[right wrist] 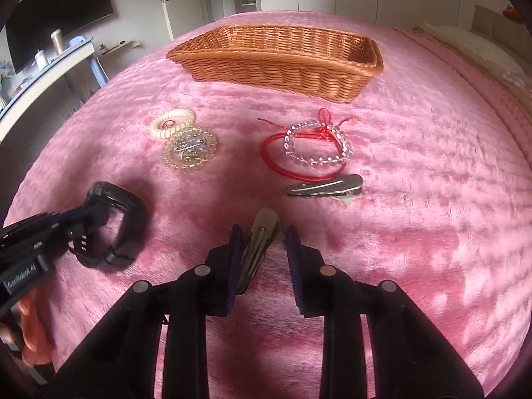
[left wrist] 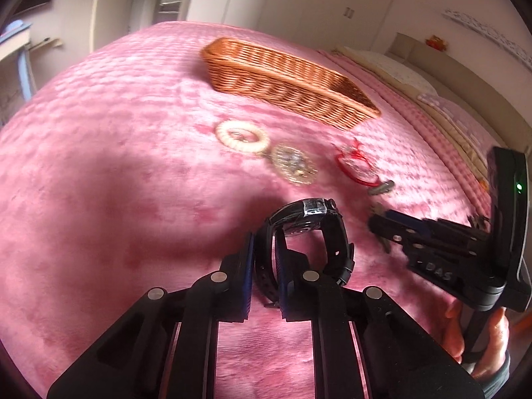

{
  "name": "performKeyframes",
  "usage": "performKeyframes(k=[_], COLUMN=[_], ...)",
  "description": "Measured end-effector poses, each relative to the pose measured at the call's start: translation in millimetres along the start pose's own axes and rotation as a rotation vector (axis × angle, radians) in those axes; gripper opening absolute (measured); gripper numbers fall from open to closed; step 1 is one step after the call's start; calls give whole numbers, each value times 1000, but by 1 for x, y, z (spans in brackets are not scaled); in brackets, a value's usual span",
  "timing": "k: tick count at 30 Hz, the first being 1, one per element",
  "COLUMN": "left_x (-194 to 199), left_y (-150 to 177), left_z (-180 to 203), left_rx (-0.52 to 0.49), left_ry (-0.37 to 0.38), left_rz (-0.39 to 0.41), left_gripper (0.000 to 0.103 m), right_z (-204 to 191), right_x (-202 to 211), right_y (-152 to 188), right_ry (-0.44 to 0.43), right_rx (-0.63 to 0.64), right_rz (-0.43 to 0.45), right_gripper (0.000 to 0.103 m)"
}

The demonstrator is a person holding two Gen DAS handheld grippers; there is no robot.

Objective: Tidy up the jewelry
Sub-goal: 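Grasp the black watch with the left tool while the right grasps a grey metal hair clip, then carry the watch and clip over the basket and open both tools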

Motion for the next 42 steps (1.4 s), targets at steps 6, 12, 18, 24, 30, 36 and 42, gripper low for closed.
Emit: performKeyframes(k=[6,12,18,24,30,36,42], left_x=[1,0,-3,0,16,26,43], left_y=[0,1,2,0,-7,-15,-31], left_z=[-4,-5,-2,-1,7,8,14], left_rx=[2,11,-16,-22,-43,-27,-4], left_ry=[-13,-11,-29,-25,-11,6,45], left_rz=[9,8,9,37,121,168,225], left_gripper=[10,17,11,9,9,9,9], right_z=[0,-1,-9,-15,-13,-7,0], right_x=[3,-3,-1,16,24,39,55], right_y=[3,3,1,-3,-6,-11,-25], right_ry=[-20,-22,-6,-59,-95,-104,-131], right_rx=[-19,-45,0,18,6,-22,-61], right_rz=[-7,-17,19,114,169,226,266], right_gripper=[27,36,21,21,21,21,21])
Point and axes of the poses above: each gripper's, at about its wrist camera, not at the fingertips, and x roughly against the way its jaws point, z to its right, y to its underside, the point moved 10 cm from there along -x, roughly the way its jaws point
